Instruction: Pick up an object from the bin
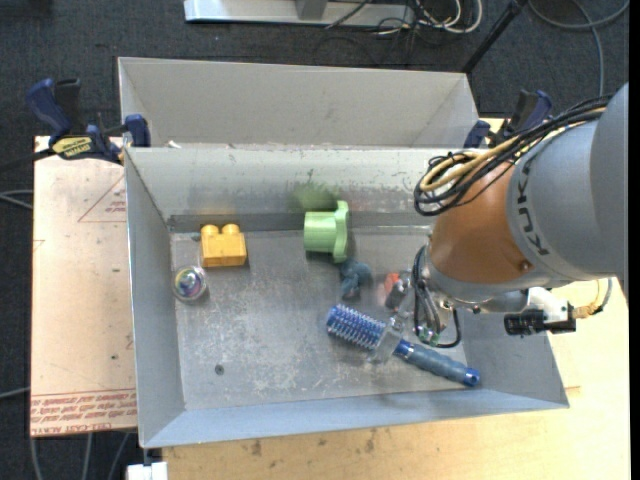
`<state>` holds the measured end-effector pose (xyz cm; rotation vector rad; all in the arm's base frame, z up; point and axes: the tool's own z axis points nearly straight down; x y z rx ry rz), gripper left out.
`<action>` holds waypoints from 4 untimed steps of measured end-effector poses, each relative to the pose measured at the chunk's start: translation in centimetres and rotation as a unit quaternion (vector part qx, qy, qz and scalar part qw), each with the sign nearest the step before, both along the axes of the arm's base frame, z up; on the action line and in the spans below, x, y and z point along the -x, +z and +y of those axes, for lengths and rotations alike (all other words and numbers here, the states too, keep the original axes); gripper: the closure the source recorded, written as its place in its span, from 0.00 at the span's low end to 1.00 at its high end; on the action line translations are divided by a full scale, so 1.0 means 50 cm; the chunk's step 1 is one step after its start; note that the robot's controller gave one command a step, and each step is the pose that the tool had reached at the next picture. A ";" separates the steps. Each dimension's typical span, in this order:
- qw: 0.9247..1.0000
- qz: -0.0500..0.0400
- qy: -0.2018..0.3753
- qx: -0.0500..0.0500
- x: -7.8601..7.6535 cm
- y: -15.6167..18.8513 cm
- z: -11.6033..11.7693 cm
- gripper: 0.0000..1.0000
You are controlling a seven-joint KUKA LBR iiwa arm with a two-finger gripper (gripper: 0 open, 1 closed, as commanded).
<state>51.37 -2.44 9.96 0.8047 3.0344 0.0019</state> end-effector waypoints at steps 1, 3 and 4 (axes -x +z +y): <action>1.000 0.003 -0.030 0.000 0.013 -0.062 0.034 0.00; 1.000 0.001 -0.028 0.000 0.012 -0.063 0.035 1.00; 1.000 -0.002 -0.027 0.000 0.008 0.076 0.036 1.00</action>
Offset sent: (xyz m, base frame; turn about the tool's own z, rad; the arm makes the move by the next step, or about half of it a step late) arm -0.0059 0.0159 -0.0296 0.0625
